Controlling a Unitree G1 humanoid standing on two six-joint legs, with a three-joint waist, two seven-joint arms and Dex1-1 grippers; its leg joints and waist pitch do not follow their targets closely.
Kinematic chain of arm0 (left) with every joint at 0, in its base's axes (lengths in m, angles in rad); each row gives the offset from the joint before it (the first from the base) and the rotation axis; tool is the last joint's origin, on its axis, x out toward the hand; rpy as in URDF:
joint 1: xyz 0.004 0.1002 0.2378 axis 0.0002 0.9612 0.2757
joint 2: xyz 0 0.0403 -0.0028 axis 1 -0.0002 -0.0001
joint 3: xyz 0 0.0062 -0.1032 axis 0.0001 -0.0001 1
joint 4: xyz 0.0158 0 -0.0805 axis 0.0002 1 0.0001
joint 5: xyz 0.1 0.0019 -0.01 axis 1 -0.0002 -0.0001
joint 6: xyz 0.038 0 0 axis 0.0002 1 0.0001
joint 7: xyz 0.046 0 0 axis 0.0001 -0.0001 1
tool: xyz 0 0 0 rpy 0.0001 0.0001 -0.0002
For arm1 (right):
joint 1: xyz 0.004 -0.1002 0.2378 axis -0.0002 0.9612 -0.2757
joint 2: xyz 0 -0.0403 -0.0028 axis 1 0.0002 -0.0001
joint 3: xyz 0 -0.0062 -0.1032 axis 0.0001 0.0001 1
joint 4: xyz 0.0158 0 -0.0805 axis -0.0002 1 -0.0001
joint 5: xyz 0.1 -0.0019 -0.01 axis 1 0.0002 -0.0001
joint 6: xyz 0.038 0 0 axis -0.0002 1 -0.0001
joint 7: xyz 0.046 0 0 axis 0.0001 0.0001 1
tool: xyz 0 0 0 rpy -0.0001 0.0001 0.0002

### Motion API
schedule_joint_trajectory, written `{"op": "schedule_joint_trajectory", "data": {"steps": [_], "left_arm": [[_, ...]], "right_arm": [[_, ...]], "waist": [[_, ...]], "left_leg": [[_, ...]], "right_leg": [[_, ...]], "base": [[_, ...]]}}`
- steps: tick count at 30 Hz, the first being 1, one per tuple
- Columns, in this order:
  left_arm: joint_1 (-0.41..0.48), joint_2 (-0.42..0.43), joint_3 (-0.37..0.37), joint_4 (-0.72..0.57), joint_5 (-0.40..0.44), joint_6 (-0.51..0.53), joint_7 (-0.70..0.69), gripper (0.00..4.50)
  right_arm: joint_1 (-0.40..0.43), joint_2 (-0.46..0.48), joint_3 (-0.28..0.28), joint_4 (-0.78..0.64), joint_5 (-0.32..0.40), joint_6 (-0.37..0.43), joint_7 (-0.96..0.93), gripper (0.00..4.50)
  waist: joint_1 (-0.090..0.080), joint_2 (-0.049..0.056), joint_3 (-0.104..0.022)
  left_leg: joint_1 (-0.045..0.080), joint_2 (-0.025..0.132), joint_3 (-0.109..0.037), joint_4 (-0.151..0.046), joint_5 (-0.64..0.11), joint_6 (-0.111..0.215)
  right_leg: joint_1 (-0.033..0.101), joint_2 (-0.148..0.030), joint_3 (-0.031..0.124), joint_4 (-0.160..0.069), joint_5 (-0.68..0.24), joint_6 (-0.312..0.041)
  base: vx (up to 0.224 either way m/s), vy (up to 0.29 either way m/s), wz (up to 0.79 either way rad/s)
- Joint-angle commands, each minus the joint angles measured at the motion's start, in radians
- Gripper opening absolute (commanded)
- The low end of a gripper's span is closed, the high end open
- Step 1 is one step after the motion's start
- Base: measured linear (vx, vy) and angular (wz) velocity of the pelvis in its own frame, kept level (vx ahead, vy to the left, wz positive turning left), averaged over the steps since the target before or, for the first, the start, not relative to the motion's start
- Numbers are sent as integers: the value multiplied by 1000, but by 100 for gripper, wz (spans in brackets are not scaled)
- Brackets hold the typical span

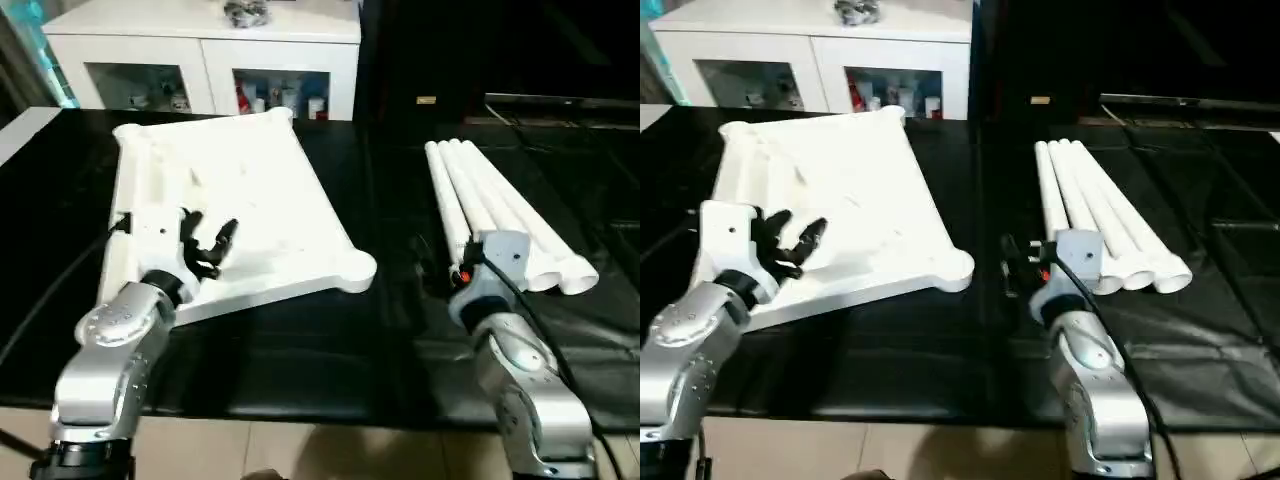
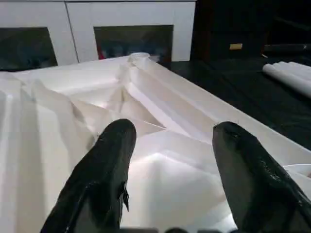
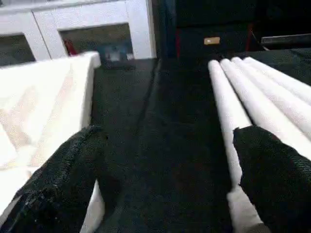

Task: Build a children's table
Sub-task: Move table base

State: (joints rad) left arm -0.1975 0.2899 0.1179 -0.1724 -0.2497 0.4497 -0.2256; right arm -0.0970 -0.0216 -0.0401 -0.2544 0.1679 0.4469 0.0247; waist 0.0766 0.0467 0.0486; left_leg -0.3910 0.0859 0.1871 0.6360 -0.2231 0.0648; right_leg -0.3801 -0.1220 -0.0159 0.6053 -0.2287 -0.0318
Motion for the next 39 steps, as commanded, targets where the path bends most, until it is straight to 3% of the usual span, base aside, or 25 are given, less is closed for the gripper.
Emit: {"op": "schedule_joint_trajectory", "data": {"steps": [1,2,3,6,16,17,18,20,22,24,25,26,27,28,29,30,31,32,33,34,35,36,37,38,39], "left_arm": [[-17,2,-1,12,7,2,2,289],[-23,0,3,22,1,3,0,289],[-30,0,7,31,1,4,-1,289],[-51,2,-1,50,6,13,-5,289],[-54,-26,-13,40,-3,27,7,289],[-49,-28,-9,34,-3,31,15,289],[-42,-28,-5,28,-5,34,17,289],[-35,-25,-4,23,-2,36,18,289],[-29,-21,-1,16,-2,36,17,289],[-26,-20,6,10,-3,40,16,289],[-25,-19,9,10,-2,41,16,289],[-25,-19,9,10,-2,41,16,289],[-25,-19,9,11,0,41,16,289],[-25,-19,7,13,2,41,17,289],[-26,-19,6,13,3,40,17,289],[-27,-19,5,13,3,41,18,289],[-27,-19,5,13,3,41,18,289],[-29,-20,4,11,2,42,19,289],[-33,-18,1,11,9,45,25,289],[-35,-16,-1,11,14,46,30,289],[-36,-14,-5,10,23,37,31,289],[-37,-8,-13,7,32,35,30,289],[-35,-5,-19,2,41,39,29,289],[-33,-10,-17,-4,39,46,32,289],[-31,-16,-13,-8,34,54,38,289]], "right_arm": [[0,-3,-20,-5,6,5,-14,450],[5,-2,-19,-13,6,5,-13,450],[10,1,-20,-18,5,6,-16,450],[26,8,-38,-31,12,19,-25,450],[-1,9,-51,-2,31,53,-24,450],[-6,7,-47,4,30,59,-23,450],[-9,5,-43,5,30,66,-19,450],[-12,-1,-38,5,27,73,-12,450],[-12,-4,-34,3,32,78,-3,450],[-10,-1,-35,0,38,89,-4,450],[-8,2,-36,-2,39,92,-8,450],[-8,2,-36,-2,39,92,-8,450],[-6,4,-40,-4,43,97,-12,450],[-6,6,-42,-4,45,98,-14,450],[-6,6,-43,-4,45,98,-15,450],[-6,4,-44,-2,45,98,-15,450],[-6,4,-44,-2,45,98,-15,450],[-10,3,-47,3,43,99,-17,450],[-13,4,-47,5,46,89,-12,450],[-15,5,-47,5,50,82,-8,450],[-16,4,-46,4,50,86,-4,450],[-18,1,-43,4,45,91,-4,450],[-19,1,-42,5,44,96,-4,450],[-21,-1,-40,5,42,102,-4,450],[-22,-3,-40,6,41,104,-3,450]], "waist": [[-24,26,-52],[-27,26,-53],[-34,19,-48],[-40,23,-47],[-44,-2,-44],[-40,-4,-44],[-39,-31,-44],[-7,-18,-45],[6,-10,-43],[3,7,-48],[-18,35,-69],[-46,43,-67],[-47,51,-75],[-35,35,-68],[-31,24,-66],[-26,-2,-68],[-19,-34,-74],[0,-83,-81],[-3,-40,-63],[-1,-28,-53],[1,-23,-32],[-10,-2,-32],[-19,34,-46],[-39,61,-44],[-62,67,-46]], "left_leg": [[47,109,-59,-179,-323,-102],[47,105,-66,-180,-443,-219],[51,97,-62,-177,-560,-282],[53,98,-80,-158,-637,-277],[22,99,-77,-139,-478,-133],[22,94,-67,-127,-443,-91],[15,93,-62,-117,-406,-58],[-5,109,-84,-46,-214,42],[-24,128,-110,-18,-179,65],[-2,125,-104,-71,-240,72],[56,101,-82,-122,-203,105],[71,89,-86,-139,-121,147],[88,90,-75,-150,119,222],[63,128,-69,-145,272,281],[54,139,-66,-153,289,298],[60,129,-62,-161,148,234],[46,109,-42,-139,1,139],[-17,51,-36,-32,-133,61],[-64,29,-160,166,-168,-73],[-107,28,-195,187,-179,-192],[-60,51,-182,125,-172,-227],[-3,66,-162,2,-126,-185],[14,89,-167,-54,-92,-196],[37,146,-217,-100,-175,-215],[54,204,-247,-136,-230,-304]], "right_leg": [[-7,47,-39,4,-63,-29],[-6,24,-22,-12,-58,-1],[-11,13,-7,-37,-125,22],[-9,-18,15,-70,-268,30],[4,-48,28,-100,-382,-7],[2,-69,38,-116,-420,-21],[7,-82,46,-126,-443,-24],[29,-189,110,-163,-498,-64],[33,-222,121,-174,-553,-84],[14,-135,75,-142,-516,-92],[-18,-5,3,-73,-337,-56],[-44,60,-38,-6,-230,-24],[-78,98,-83,110,-126,50],[-84,73,-86,132,-87,117],[-75,54,-82,132,-66,127],[-58,21,-56,83,-49,114],[-45,-45,-15,25,-33,100],[7,-182,73,-36,-41,188],[10,-290,152,-111,-110,111],[59,-240,108,-91,-219,5],[53,-166,31,-100,-276,-142],[46,-65,-43,-90,-357,-208],[51,-2,-57,-53,-303,-188],[5,64,-52,26,-162,-125],[0,55,-39,57,15,-49]], "base": [[-64,114,4],[-71,69,4],[-65,23,5],[-58,-2,-1],[-11,-25,-2],[0,0,0],[0,0,0],[0,0,0],[20,73,-6],[33,123,-2],[34,140,0],[29,157,8],[18,123,15],[18,123,15],[-7,92,0],[-32,65,-15],[-32,65,-15],[-41,80,-4],[-31,119,-16],[-31,119,-16],[-40,148,-32],[-49,204,-8],[-49,204,-8],[-53,216,15],[-51,166,13]]}}
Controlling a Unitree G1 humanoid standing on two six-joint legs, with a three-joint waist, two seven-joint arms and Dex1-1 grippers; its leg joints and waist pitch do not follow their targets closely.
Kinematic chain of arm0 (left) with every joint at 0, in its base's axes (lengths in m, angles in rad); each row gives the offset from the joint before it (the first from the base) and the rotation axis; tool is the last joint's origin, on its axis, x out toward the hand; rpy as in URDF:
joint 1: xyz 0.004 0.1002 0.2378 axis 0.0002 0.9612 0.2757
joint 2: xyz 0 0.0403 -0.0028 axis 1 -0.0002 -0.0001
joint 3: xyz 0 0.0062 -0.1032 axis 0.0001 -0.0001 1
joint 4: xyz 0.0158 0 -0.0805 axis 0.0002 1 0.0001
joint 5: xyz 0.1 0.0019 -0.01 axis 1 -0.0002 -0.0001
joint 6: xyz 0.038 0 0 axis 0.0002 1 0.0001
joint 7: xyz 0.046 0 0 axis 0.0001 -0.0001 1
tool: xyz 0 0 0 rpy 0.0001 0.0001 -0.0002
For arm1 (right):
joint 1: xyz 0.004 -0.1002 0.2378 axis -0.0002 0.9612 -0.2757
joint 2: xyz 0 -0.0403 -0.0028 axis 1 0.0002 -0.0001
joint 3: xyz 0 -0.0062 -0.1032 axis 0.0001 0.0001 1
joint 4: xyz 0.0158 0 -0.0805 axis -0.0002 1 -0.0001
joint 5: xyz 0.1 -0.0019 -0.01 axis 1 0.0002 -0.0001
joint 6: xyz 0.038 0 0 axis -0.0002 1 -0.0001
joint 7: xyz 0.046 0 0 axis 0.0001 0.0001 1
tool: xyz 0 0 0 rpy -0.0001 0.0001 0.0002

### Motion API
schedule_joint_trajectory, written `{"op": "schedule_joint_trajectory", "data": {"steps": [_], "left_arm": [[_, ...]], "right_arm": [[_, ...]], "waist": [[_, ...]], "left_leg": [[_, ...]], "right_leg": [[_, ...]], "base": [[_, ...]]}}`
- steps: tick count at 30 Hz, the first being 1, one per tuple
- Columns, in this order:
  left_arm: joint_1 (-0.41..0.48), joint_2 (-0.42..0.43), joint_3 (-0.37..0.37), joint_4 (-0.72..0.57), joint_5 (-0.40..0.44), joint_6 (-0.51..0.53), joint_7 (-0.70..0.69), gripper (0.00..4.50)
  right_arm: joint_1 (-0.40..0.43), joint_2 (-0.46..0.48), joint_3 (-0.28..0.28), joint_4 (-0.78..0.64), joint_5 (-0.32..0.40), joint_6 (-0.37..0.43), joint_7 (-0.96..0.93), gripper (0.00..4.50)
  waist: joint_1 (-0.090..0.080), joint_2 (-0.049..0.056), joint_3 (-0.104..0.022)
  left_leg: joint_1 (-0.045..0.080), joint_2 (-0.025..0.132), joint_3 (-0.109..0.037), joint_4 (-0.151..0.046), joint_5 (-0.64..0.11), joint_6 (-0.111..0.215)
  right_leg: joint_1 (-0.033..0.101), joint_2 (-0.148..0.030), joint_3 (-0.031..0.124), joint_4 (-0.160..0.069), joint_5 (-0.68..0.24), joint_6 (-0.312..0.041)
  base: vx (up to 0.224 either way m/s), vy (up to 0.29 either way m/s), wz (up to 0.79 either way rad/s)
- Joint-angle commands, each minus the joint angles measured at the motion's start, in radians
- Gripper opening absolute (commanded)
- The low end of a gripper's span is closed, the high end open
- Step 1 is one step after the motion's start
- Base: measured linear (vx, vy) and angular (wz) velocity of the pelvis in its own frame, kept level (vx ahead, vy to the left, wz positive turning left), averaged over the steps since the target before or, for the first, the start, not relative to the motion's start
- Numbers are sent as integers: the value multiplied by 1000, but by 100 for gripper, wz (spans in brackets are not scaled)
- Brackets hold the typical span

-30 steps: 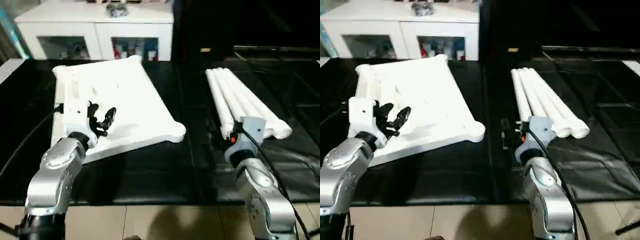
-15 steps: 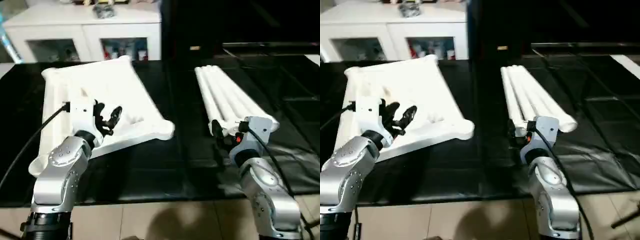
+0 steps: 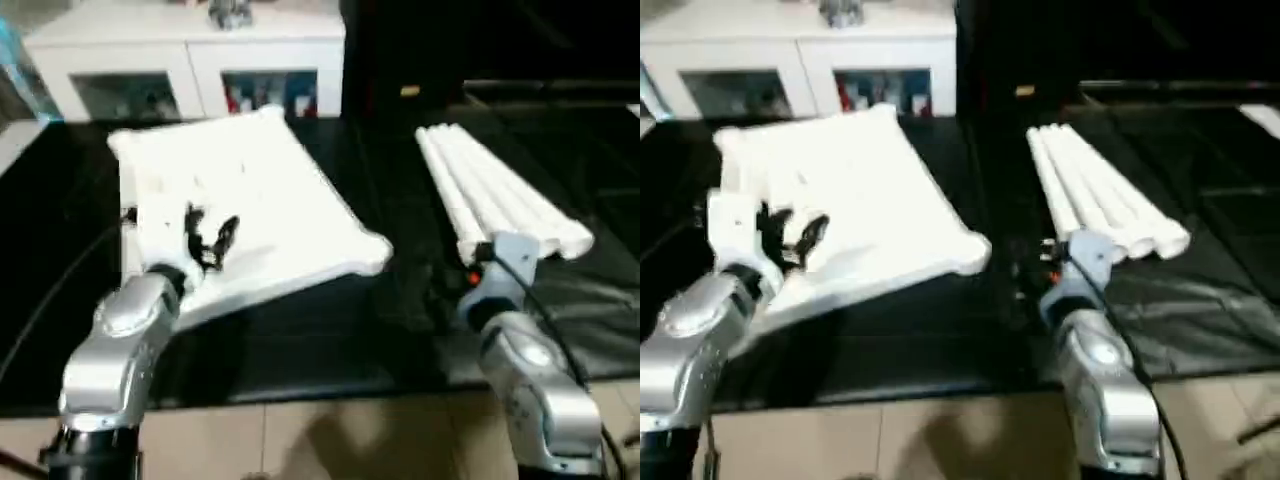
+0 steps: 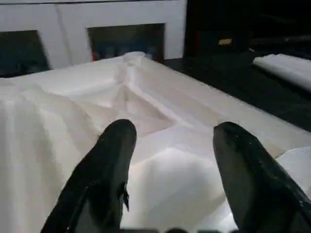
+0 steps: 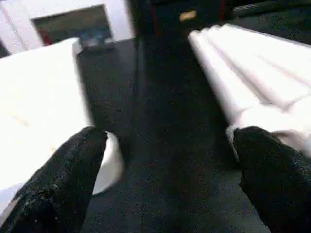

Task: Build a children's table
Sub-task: Move table base

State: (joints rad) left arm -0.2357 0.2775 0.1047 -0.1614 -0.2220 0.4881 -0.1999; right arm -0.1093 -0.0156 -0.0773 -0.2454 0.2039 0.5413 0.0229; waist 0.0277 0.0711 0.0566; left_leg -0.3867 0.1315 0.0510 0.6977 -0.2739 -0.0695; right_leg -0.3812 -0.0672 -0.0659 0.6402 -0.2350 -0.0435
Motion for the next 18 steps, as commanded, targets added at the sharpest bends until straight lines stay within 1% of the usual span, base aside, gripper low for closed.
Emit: {"op": "schedule_joint_trajectory", "data": {"steps": [1,2,3,4,5,6,7,8,9,10,11,12,13,14,15,16,17,18], "left_arm": [[9,-7,1,-21,8,16,18,289],[12,-18,12,-25,-1,23,28,289],[13,-23,17,-26,-7,27,33,289],[16,-33,24,-29,-15,29,40,289],[20,-43,29,-33,-21,33,48,289],[22,-47,29,-35,-22,34,50,289],[25,-48,27,-36,-19,32,52,289],[27,-47,21,-35,-11,26,53,289],[26,-40,14,-34,-1,18,50,289],[25,-38,9,-35,8,11,48,289],[23,-39,9,-35,9,10,51,289],[21,-41,10,-36,11,11,53,289],[19,-40,10,-37,13,11,55,289],[17,-41,13,-37,15,13,57,289],[17,-43,14,-36,16,13,57,289],[17,-43,13,-35,17,13,57,289],[18,-45,10,-35,19,10,56,289],[19,-45,7,-35,18,8,58,289]], "right_arm": [[-11,-10,-2,-3,6,8,0,450],[-13,-12,-3,-5,8,4,5,450],[-14,-13,-3,-6,10,3,7,450],[-15,-16,-5,-9,9,-1,8,450],[-15,-17,-12,-11,16,1,12,450],[-15,-19,-14,-11,16,1,14,450],[-14,-24,-14,-11,14,0,19,450],[-14,-30,-14,-8,11,-2,24,450],[-16,-34,-13,-4,8,-5,27,450],[-20,-37,-13,2,5,-9,30,450],[-23,-37,-12,3,5,-9,30,450],[-25,-38,-10,5,4,-10,31,450],[-27,-41,-6,7,1,-12,34,450],[-30,-44,-1,8,-1,-16,36,450],[-30,-44,0,9,0,-18,36,450],[-29,-44,0,9,0,-19,36,450],[-28,-46,1,11,0,-23,38,450],[-29,-49,2,12,-1,-23,39,450]], "waist": [[-19,44,-60],[-18,43,-61],[-10,40,-70],[-6,36,-72],[-6,18,-76],[3,4,-77],[20,-36,-82],[53,-67,-79],[64,-68,-78],[62,-63,-74],[63,-53,-68],[57,-48,-63],[57,-46,-61],[56,-43,-57],[55,-43,-54],[53,-40,-54],[46,-35,-54],[35,-21,-55]], "left_leg": [[62,181,-122,-204,-180,-166],[70,205,-136,-207,-104,-104],[75,198,-129,-196,2,-9],[75,182,-116,-186,51,48],[79,164,-102,-174,105,106],[60,102,-67,-143,177,171],[-10,29,-3,-108,154,147],[-29,13,28,-113,115,109],[-15,23,39,-125,55,69],[-17,29,42,-138,49,54],[-8,43,50,-159,9,19],[-3,54,54,-171,-47,-4],[1,60,56,-175,-81,-12],[11,67,60,-179,-144,-27],[16,75,62,-187,-190,-41],[20,80,60,-190,-213,-53],[27,95,47,-199,-266,-82],[50,137,12,-222,-326,-88]], "right_leg": [[-10,2,8,33,-2,-18],[-33,1,10,64,-78,15],[-41,-4,16,73,-113,26],[-37,-7,21,68,-105,26],[-31,-15,27,48,-76,17],[-9,-42,44,-15,30,-29],[54,-89,81,-62,155,-38],[66,-125,85,-89,192,40],[61,-107,87,-91,86,75],[64,-95,80,-88,47,75],[49,-71,68,-96,-68,52],[44,-65,67,-100,-171,23],[38,-61,68,-104,-219,12],[30,-60,71,-108,-286,-9],[24,-54,70,-107,-316,-18],[21,-47,65,-106,-319,-19],[21,-28,54,-101,-278,-20],[16,-5,37,-88,-199,-39]], "base": [[-51,166,13],[-29,88,6],[0,0,0],[0,0,0],[0,0,0],[-58,-99,-7],[-58,-99,-7],[-92,-124,-6],[-95,-115,-3],[-95,-115,-3],[-74,-87,-6],[-65,-53,0],[-65,-53,0],[0,0,0],[0,0,0],[0,0,0],[0,0,0],[0,0,0]]}}
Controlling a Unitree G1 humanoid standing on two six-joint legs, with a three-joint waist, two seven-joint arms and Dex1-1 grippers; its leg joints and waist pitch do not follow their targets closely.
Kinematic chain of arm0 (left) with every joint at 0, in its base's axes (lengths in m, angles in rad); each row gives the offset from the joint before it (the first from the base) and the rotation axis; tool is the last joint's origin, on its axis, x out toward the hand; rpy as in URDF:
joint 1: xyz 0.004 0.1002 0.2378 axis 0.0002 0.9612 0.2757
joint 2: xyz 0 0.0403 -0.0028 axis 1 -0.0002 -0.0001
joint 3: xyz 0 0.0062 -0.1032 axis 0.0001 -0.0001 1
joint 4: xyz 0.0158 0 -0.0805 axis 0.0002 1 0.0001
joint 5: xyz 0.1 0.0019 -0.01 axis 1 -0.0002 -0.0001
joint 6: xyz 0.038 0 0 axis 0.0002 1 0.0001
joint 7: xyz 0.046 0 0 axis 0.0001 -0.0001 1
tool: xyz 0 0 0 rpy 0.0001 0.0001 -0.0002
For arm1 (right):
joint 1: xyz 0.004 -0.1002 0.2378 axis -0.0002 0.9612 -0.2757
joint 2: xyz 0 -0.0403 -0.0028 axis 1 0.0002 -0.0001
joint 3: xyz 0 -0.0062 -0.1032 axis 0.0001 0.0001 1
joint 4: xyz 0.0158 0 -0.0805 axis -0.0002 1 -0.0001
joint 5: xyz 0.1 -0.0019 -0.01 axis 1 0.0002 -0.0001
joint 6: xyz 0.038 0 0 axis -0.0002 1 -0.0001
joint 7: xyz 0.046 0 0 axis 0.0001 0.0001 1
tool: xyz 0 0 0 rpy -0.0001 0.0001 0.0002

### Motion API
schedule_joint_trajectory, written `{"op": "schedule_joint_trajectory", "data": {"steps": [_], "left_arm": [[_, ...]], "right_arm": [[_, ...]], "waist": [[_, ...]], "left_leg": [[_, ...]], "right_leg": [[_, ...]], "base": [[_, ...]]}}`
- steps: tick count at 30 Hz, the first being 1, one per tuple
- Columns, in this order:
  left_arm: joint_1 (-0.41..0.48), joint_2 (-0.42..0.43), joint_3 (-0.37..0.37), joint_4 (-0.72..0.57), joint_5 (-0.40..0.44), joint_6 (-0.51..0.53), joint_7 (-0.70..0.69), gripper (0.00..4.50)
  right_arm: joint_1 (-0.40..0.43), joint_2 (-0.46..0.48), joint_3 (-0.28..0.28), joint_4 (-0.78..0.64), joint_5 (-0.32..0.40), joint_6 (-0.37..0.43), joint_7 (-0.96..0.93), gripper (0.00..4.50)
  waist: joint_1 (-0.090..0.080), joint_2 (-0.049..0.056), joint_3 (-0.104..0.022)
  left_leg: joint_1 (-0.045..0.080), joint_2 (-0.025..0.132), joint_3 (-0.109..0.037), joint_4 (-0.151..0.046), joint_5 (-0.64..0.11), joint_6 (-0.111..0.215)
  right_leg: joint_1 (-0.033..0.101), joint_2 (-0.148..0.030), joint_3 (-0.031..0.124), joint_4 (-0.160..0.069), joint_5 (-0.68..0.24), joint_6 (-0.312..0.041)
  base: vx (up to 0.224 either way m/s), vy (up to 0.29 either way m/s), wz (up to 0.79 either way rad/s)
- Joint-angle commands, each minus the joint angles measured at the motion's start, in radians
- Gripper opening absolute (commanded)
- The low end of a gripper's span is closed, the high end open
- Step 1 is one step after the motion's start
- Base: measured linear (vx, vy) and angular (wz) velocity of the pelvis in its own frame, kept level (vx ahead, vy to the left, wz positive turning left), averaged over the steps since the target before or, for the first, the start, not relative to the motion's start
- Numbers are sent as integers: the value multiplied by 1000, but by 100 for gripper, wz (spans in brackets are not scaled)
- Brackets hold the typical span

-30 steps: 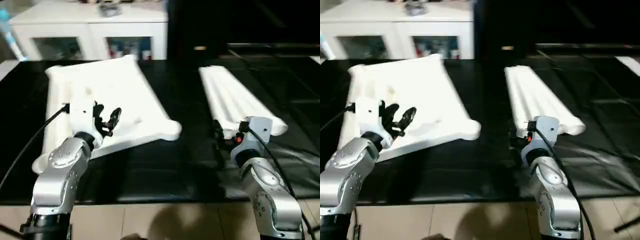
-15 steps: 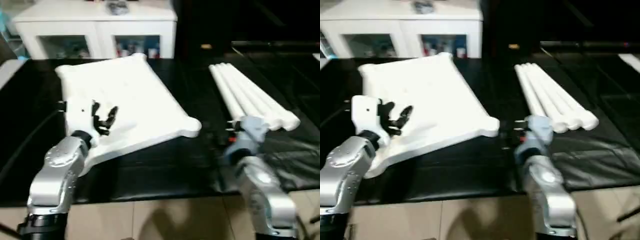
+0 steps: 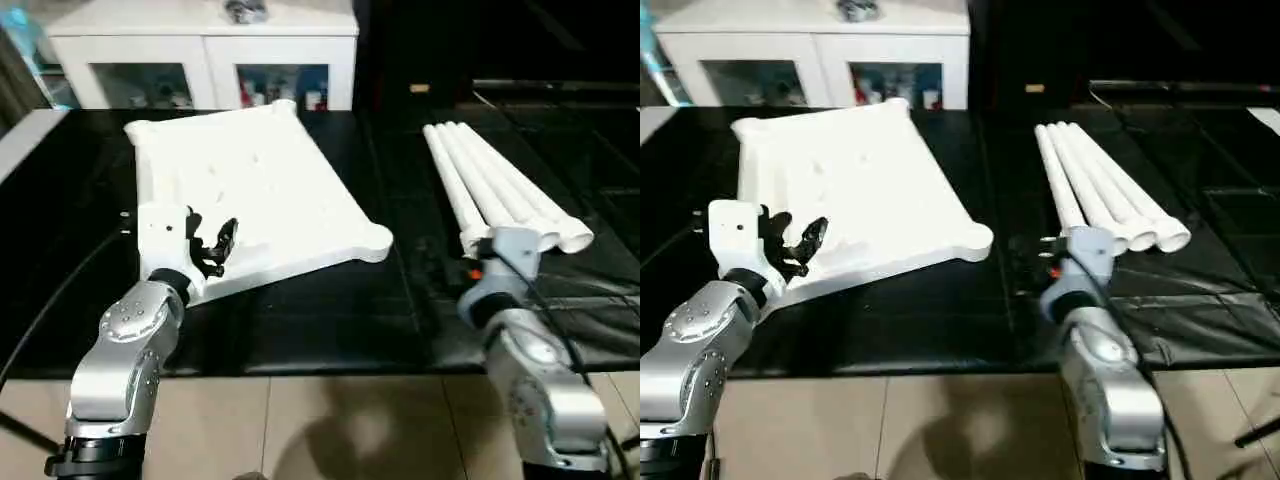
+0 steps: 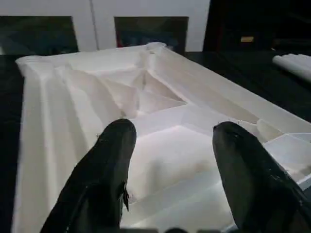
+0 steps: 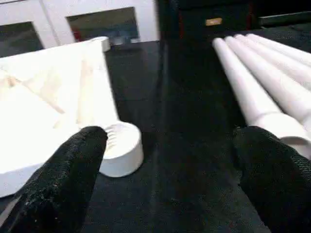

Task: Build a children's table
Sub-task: Move table base

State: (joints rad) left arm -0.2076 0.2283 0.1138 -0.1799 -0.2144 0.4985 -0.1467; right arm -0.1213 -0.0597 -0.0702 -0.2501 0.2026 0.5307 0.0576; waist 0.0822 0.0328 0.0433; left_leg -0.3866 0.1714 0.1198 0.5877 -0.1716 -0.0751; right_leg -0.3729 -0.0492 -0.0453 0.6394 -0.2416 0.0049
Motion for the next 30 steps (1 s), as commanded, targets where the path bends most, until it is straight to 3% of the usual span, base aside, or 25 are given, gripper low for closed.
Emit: {"op": "schedule_joint_trajectory", "data": {"steps": [1,2,3,4,5,6,7,8,9,10,11,12,13,14,15,16,17,18,20,22,23,24,28,30], "left_arm": [[-8,4,-5,-17,11,-2,7,289],[-10,3,-5,-17,9,-4,9,289],[-10,3,-4,-17,9,-4,9,289],[-12,1,-4,-16,10,-6,12,289],[-12,-3,0,-15,9,-6,15,289],[-7,-2,2,-12,18,-1,26,289],[-2,3,-1,-9,33,3,35,289],[1,13,-8,-2,48,4,36,289],[2,22,-17,2,62,0,34,289],[2,24,-19,1,56,0,22,289],[2,21,-17,-5,42,0,8,289],[2,17,-15,-10,31,1,0,289],[-1,12,-13,-15,17,4,-7,289],[-1,11,-13,-16,16,4,-8,289],[-3,6,-12,-17,7,4,-13,289],[-3,4,-12,-18,3,5,-16,289],[-1,4,-13,-21,-1,7,-20,289],[3,5,-15,-24,-4,9,-24,308],[8,8,-18,-27,-1,7,-24,319],[6,18,-21,-27,33,-25,-8,319],[4,16,-15,-26,30,-29,-8,319],[0,12,-4,-24,21,-33,-10,349],[-9,6,13,-22,1,-19,-7,372],[-18,11,10,-16,35,-59,16,395]], "right_arm": [[-17,-7,-5,16,-1,-11,5,450],[-19,-9,-5,15,-2,-9,5,450],[-19,-9,-5,15,-2,-9,5,450],[-23,-12,-6,16,-4,-8,7,450],[-26,-12,-7,18,-7,-9,7,450],[-32,-12,-10,27,-8,-13,7,450],[-36,-14,-11,35,-8,-16,7,450],[-39,-12,-10,38,-6,-17,8,450],[-41,-11,-11,39,-2,-19,10,450],[-42,-9,-10,36,1,-18,11,450],[-41,-7,-8,32,3,-16,12,450],[-40,-7,-7,31,3,-14,13,450],[-39,-7,-5,31,3,-13,16,450],[-38,-6,-6,31,5,-14,16,450],[-35,3,-13,31,16,-19,17,450],[-33,7,-17,31,22,-21,18,450],[-30,-4,-6,29,9,-34,23,450],[-28,-20,11,28,-12,-51,29,450],[-29,-37,31,27,-33,-83,45,450],[-43,-32,35,18,-33,-116,57,450],[-46,-30,36,23,-37,-146,60,450],[-52,-26,37,31,-43,-193,65,450],[-63,-20,33,40,-56,-162,32,450],[-62,-21,34,57,-71,-184,12,450]], "waist": [[-25,26,-42],[-29,38,-45],[-35,39,-50],[-41,26,-52],[-41,13,-52],[-37,-32,-51],[-12,-58,-60],[22,-58,-58],[23,-67,-47],[27,-55,-44],[28,-48,-51],[21,-13,-54],[21,-3,-59],[24,-2,-64],[21,-7,-58],[25,-12,-50],[29,-16,-47],[42,-16,-46],[40,-18,-48],[35,-19,-51],[34,-19,-52],[36,-20,-52],[34,-15,-51],[35,-19,-51]], "left_leg": [[60,133,-81,-133,-451,-71],[68,194,-113,-167,-468,-32],[70,216,-122,-178,-434,31],[71,216,-120,-174,-395,75],[52,174,-84,-152,-352,162],[0,42,2,-55,-303,204],[-24,-51,45,70,-236,198],[-49,-44,24,109,-111,143],[-62,-43,14,93,-66,110],[-48,-29,0,45,-40,80],[-40,-21,-5,25,-45,92],[-23,40,-47,-28,-63,129],[-7,64,-56,-38,-90,128],[26,100,-68,-46,-142,137],[24,100,-64,-48,-156,136],[14,83,-44,-50,-182,115],[11,67,-31,-46,-185,103],[11,54,-17,-43,-149,83],[18,75,-23,-54,-153,77],[23,89,-28,-61,-167,82],[20,88,-28,-61,-164,85],[19,80,-18,-57,-155,86],[22,83,-12,-60,-152,83],[24,81,-7,-58,-157,77]], "right_leg": [[5,-21,7,-68,-146,-105],[-1,-24,-5,-13,-76,-128],[-13,-28,-11,27,-50,-146],[-19,-34,-8,32,-39,-160],[-10,-54,3,8,3,-219],[16,-79,36,-91,39,-343],[44,-100,51,-138,-13,-355],[67,-151,81,-137,-135,-232],[64,-144,82,-128,-166,-105],[61,-126,70,-126,-223,65],[64,-118,70,-124,-201,114],[55,-95,38,-108,-96,124],[48,-90,29,-109,-92,108],[34,-107,32,-103,-80,55],[32,-112,35,-102,-69,23],[39,-121,40,-111,-104,-27],[42,-122,41,-119,-140,-38],[44,-112,36,-130,-225,-27],[38,-102,30,-122,-212,-26],[37,-109,31,-113,-156,-56],[40,-112,31,-109,-134,-67],[38,-121,34,-108,-103,-94],[38,-118,33,-104,-91,-117],[37,-121,36,-106,-90,-121]], "base": [[0,0,0],[0,0,0],[8,-103,4],[8,-103,4],[7,-155,0],[-9,-151,0],[-9,-151,0],[-19,-139,-8],[-18,-138,-10],[-18,-138,-10],[-17,-101,-3],[-14,-70,-5],[-14,-70,-5],[0,0,0],[0,0,0],[0,0,0],[0,0,0],[0,0,0],[0,0,0],[0,0,0],[0,0,0],[0,0,0],[0,0,0],[0,0,0]]}}
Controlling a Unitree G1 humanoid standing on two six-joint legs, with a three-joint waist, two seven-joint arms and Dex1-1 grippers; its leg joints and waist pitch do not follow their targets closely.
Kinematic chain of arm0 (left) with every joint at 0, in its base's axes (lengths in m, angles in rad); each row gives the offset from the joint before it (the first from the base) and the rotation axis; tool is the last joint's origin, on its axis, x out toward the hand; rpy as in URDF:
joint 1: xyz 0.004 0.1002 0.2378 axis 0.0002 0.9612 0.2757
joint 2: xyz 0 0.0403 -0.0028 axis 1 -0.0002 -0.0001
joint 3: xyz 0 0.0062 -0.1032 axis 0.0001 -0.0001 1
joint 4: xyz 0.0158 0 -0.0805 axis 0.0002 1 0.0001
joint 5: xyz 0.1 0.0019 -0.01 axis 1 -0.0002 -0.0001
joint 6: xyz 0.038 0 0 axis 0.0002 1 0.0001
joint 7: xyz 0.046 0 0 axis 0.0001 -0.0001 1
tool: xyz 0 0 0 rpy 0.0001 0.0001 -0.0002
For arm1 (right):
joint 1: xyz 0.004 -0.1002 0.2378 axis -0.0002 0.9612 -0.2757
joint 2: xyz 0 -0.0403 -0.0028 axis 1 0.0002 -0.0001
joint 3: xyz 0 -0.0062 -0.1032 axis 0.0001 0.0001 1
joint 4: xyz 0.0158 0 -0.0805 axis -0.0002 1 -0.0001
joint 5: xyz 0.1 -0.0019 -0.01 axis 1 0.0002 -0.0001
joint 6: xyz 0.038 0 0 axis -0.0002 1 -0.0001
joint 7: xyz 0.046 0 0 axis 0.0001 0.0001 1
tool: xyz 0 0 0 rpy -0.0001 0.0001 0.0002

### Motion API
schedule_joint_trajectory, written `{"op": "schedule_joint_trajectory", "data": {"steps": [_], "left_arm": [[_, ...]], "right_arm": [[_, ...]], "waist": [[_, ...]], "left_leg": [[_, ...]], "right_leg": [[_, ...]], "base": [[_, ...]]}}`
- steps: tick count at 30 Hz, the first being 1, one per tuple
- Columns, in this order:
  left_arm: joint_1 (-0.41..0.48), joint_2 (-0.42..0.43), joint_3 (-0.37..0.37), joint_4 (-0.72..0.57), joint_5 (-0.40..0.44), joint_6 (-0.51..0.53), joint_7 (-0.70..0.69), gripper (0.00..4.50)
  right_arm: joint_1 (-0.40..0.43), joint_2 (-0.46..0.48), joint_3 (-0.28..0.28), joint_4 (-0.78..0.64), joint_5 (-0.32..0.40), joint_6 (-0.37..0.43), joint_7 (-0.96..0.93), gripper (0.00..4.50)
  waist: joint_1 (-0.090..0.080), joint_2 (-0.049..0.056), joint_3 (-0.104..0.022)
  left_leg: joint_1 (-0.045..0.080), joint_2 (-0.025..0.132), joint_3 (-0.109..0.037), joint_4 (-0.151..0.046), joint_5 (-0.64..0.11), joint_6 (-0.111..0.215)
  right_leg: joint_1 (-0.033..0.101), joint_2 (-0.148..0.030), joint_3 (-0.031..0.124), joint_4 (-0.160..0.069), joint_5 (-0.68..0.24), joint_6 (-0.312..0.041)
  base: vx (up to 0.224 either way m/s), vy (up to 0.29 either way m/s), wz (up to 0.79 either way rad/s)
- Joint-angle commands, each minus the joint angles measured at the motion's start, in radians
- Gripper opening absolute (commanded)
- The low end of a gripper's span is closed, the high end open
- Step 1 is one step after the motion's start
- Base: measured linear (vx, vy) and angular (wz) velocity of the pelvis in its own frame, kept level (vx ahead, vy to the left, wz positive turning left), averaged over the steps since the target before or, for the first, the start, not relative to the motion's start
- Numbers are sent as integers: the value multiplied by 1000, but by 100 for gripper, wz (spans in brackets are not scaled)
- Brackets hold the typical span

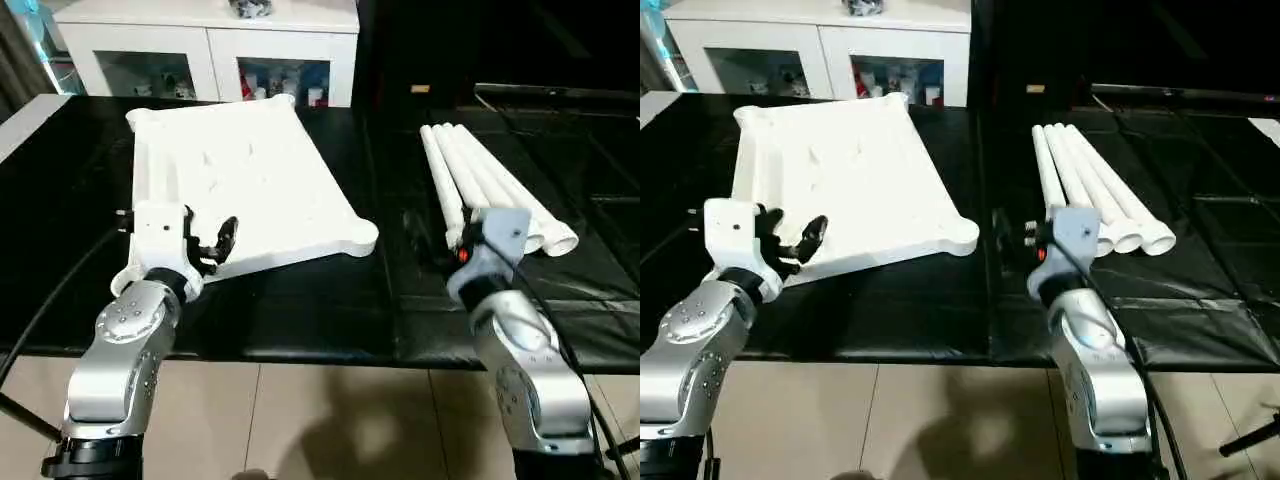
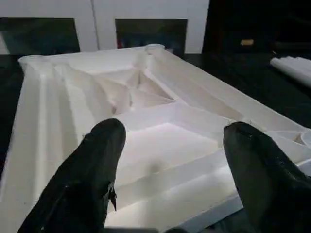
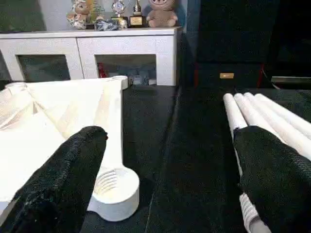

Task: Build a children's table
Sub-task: Move table base, then move to table

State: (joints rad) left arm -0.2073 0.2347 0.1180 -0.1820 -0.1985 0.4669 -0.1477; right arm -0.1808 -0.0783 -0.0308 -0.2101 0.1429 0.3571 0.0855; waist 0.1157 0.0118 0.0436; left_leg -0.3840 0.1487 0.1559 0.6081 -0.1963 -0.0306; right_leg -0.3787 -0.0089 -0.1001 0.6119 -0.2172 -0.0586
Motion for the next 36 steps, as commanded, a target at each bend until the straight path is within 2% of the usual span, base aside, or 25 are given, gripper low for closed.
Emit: {"op": "schedule_joint_trajectory", "data": {"steps": [1,2,3,4,5,8,10,12,13,14,15,16,17,18,19,20,21,22,23,24,27,28,31,36], "left_arm": [[-21,7,3,-10,38,-51,29,395],[-22,2,2,-4,56,-85,46,398],[-26,-13,10,0,43,-87,49,401],[-29,-18,12,0,34,-81,46,423],[-31,-19,12,-1,29,-76,41,435],[-40,-17,9,7,23,-67,31,446],[-49,-26,19,30,23,-83,42,446],[-46,-30,17,32,20,-51,48,446],[-39,-30,11,29,2,-38,24,446],[-33,-28,4,28,-3,-35,7,446],[-30,-25,-3,28,2,-39,-1,446],[-30,-25,-3,28,2,-39,-1,446],[-31,-21,-10,32,11,-48,-3,446],[-34,-17,-18,41,29,-64,3,446],[-35,-15,-21,44,34,-68,3,446],[-39,-15,-24,50,38,-70,3,446],[-45,-23,-23,53,32,-61,6,446],[-45,-23,-23,53,32,-61,6,446],[-48,-27,-21,54,27,-55,7,446],[-48,-36,-13,49,19,-53,15,446],[-42,-49,7,38,3,-49,29,446],[-42,-49,7,38,3,-49,29,446],[-50,-42,10,42,-5,-40,14,446],[-59,-41,14,49,-7,-37,11,446]], "right_arm": [[-2,0,-10,26,-7,-16,-17,450],[-1,-5,-10,34,-22,-27,-30,450],[-3,-2,-18,40,-16,-27,-28,450],[-6,-3,-21,40,-25,-12,-40,450],[-9,-5,-22,41,-36,-5,-49,450],[-21,20,-53,32,25,-5,-31,450],[-24,36,-78,13,82,24,-18,450],[-16,19,-63,13,66,2,-4,450],[-13,9,-58,20,38,-11,-19,450],[-12,4,-57,23,27,-10,-26,450],[-13,-4,-57,26,15,-7,-31,450],[-13,-4,-57,26,15,-7,-31,450],[-20,-11,-60,32,-5,13,-47,450],[-37,-22,-61,40,3,117,-47,450],[-45,-27,-61,44,8,158,-45,450],[-51,-30,-59,50,24,165,-28,450],[-57,-39,-52,57,28,129,-9,450],[-57,-39,-52,57,28,129,-9,450],[-60,-43,-50,61,24,115,-8,450],[-68,-51,-47,66,14,115,-10,450],[-97,-67,-40,77,-4,124,-8,450],[-97,-67,-40,77,-4,124,-8,450],[-122,-66,-47,64,-3,157,-19,450],[-121,-75,-45,64,0,163,-13,450]], "waist": [[2,1,-50],[3,-2,-49],[4,-1,-50],[4,2,-50],[3,1,-50],[0,1,-50],[-1,3,-51],[-2,3,-53],[-4,-3,-54],[-2,0,-54],[-4,-6,-53],[-2,-3,-53],[-3,-8,-52],[-4,-10,-52],[-4,-8,-51],[-5,-12,-51],[-4,-22,-51],[-3,-19,-51],[-4,-24,-51],[-6,-39,-50],[-11,-31,-49],[-13,-34,-50],[-18,-26,-50],[-20,-32,-50]], "left_leg": [[22,102,-43,-78,-138,32],[17,100,-42,-78,-141,34],[19,100,-41,-78,-143,33],[21,102,-42,-78,-142,31],[21,102,-41,-79,-143,30],[20,103,-43,-80,-154,28],[19,101,-42,-78,-143,34],[18,103,-43,-77,-126,36],[17,103,-42,-77,-119,36],[18,101,-41,-76,-110,35],[17,100,-39,-75,-107,36],[17,99,-38,-75,-109,37],[17,98,-37,-75,-108,39],[19,96,-37,-74,-102,42],[19,97,-39,-75,-101,45],[20,98,-38,-74,-104,45],[19,98,-35,-73,-102,46],[19,98,-35,-73,-99,45],[20,100,-34,-73,-92,43],[18,99,-32,-74,-78,47],[26,106,-31,-76,-84,36],[27,107,-31,-76,-90,34],[29,103,-27,-75,-115,20],[28,102,-24,-75,-117,21]], "right_leg": [[41,-162,92,-80,-121,-57],[45,-164,92,-85,-137,-52],[46,-163,91,-84,-151,-48],[44,-163,91,-84,-153,-46],[44,-161,90,-84,-153,-44],[44,-164,92,-82,-150,-41],[44,-161,92,-82,-136,-38],[45,-161,90,-78,-107,-41],[47,-160,90,-76,-99,-42],[45,-161,89,-75,-98,-48],[46,-161,90,-76,-100,-48],[46,-162,90,-77,-113,-48],[46,-160,90,-77,-127,-45],[47,-158,89,-78,-131,-42],[47,-157,90,-79,-135,-40],[47,-157,89,-78,-141,-37],[48,-162,90,-81,-148,-34],[47,-163,89,-80,-150,-35],[45,-160,89,-79,-142,-36],[49,-163,88,-74,-135,-39],[42,-157,86,-75,-112,-45],[41,-157,86,-73,-106,-46],[43,-160,89,-73,-85,-61],[44,-159,88,-75,-111,-60]], "base": [[0,0,0],[0,0,0],[0,0,0],[0,0,0],[0,0,0],[0,0,0],[0,0,0],[0,0,0],[0,0,0],[0,0,0],[0,0,0],[0,0,0],[0,0,0],[0,0,0],[0,0,0],[0,0,0],[0,0,0],[0,0,0],[0,0,0],[0,0,0],[0,0,0],[0,0,0],[0,0,0],[0,0,0]]}}
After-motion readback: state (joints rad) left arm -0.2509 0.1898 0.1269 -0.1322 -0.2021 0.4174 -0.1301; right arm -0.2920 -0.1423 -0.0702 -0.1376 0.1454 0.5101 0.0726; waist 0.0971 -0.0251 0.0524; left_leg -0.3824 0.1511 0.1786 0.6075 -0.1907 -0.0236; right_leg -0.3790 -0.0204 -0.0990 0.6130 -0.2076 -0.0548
